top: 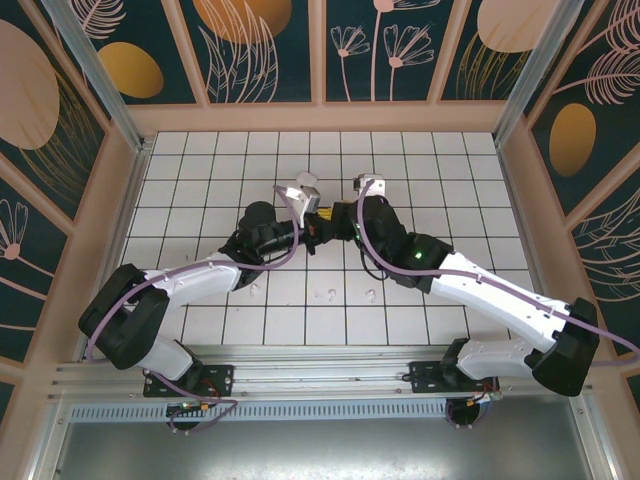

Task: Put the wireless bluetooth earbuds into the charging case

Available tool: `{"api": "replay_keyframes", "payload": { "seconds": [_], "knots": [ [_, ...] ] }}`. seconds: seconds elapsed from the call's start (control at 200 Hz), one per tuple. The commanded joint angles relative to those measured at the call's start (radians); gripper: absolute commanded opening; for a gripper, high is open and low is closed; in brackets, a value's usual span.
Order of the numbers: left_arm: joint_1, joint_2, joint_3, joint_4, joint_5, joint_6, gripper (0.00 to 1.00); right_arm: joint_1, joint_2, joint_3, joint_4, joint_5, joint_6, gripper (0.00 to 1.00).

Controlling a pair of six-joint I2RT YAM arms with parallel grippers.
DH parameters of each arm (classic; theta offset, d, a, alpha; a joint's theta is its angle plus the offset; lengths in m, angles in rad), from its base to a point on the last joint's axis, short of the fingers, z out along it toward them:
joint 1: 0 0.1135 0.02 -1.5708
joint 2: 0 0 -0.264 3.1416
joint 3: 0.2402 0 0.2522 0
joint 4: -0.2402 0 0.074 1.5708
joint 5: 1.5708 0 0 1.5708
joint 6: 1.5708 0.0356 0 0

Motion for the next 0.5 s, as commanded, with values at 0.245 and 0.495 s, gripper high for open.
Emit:
{"api": "replay_keyframes", "payload": {
  "seconds": [0.245, 0.495],
  "knots": [
    [0.0, -0.004, 0.055, 0.112, -0.013, 0.017, 0.0, 0.024, -0.028, 0.043, -0.062, -0.073, 0.031, 0.27],
    [0.001, -0.004, 0.056, 0.104, -0.004, 0.027, 0.0, 0.024, -0.066, 0.084, -0.082, -0.097, 0.03, 0.37]
  ]
}}
